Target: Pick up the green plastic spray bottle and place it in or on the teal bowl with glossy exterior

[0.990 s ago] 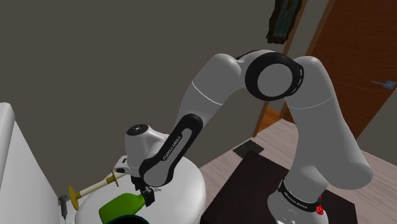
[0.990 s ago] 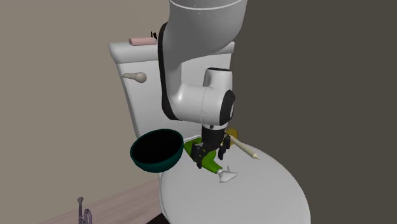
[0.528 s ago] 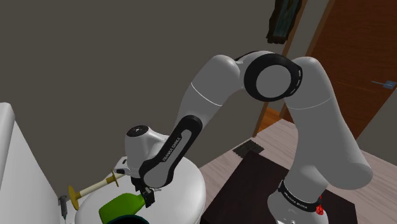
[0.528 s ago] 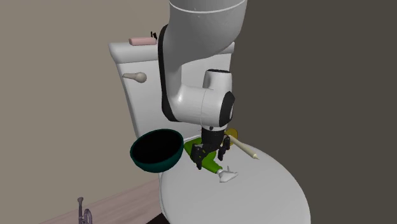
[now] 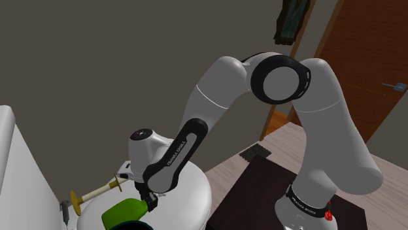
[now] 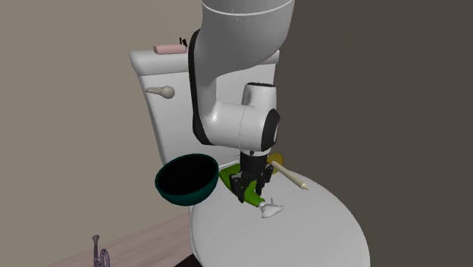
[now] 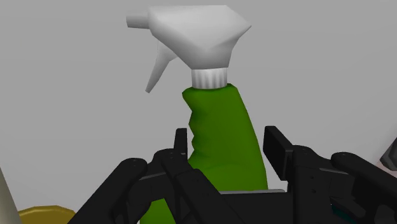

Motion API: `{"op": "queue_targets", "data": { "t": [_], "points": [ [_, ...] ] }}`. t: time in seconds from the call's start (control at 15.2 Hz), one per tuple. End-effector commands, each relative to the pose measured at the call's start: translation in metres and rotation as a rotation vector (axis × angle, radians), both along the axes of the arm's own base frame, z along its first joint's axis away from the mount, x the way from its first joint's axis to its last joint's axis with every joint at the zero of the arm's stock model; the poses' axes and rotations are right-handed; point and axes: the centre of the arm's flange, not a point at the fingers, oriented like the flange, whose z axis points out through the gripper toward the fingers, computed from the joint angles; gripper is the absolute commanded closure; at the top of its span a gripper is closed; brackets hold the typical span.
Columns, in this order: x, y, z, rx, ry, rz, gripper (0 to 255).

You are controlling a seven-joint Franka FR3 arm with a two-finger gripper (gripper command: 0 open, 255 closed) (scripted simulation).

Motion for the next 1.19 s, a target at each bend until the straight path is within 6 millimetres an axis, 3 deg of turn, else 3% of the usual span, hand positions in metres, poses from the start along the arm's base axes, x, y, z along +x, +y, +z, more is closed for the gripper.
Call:
{"op": "queue_targets", "data": {
  "t": [0.0,1.12],
  "points": [
    [0.0,0.0,0.0,0.0,0.0,0.0,255],
    [0.0,0.0,0.084,0.0,0.0,0.0,255]
  ]
}}
